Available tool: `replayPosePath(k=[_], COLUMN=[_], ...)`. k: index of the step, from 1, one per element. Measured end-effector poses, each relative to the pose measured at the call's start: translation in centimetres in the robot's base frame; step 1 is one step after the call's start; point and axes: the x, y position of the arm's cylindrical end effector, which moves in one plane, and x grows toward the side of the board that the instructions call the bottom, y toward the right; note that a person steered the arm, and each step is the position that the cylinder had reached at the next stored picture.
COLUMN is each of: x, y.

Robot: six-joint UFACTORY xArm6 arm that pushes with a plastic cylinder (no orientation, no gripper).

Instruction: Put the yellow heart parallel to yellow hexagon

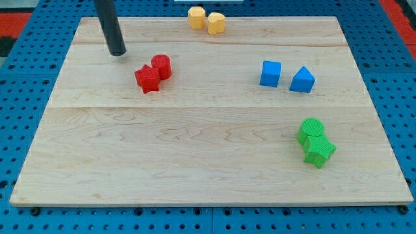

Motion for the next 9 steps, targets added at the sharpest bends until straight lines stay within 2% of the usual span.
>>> replayPosePath(k=[1,2,4,5,9], x=[-1.8,-3.6,-5.3,-6.0,-7.4], y=[3.5,9.4,13.9,18.3,20.1])
